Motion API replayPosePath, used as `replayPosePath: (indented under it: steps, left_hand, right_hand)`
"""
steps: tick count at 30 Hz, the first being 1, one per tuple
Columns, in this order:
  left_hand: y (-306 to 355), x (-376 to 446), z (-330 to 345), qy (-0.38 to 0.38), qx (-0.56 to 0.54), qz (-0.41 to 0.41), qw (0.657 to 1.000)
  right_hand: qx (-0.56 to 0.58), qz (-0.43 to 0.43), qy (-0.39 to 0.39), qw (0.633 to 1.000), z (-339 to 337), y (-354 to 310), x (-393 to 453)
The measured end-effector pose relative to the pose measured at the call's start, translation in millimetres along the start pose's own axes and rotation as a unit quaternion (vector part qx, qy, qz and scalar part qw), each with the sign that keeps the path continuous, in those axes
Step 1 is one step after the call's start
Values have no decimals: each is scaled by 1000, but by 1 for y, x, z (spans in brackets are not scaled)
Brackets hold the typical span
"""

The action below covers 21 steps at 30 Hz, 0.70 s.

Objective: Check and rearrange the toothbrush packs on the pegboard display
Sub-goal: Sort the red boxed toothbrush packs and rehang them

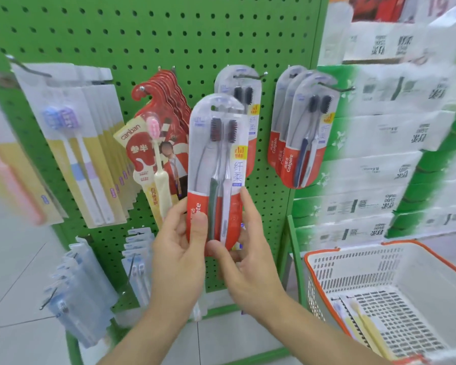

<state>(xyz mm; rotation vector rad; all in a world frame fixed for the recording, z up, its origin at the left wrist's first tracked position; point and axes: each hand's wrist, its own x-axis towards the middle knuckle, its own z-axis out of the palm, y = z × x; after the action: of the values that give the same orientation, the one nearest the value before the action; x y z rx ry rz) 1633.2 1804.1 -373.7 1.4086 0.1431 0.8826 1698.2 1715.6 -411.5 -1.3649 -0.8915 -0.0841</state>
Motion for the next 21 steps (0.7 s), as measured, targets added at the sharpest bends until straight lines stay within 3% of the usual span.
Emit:
replayPosePath:
  steps: [6,11,21]
  left_hand:
    - [3,2,6,-16,38,36,998]
    - [11,3,11,-2,53,77,996]
    - [-3,10,21,-10,108,89,990]
  right_hand:
    - [-8,-78,114,990,0,2,14]
    - [-7,-137,153,979,-1,-3,19]
    - [6,-108,164,981,-11,-4,22]
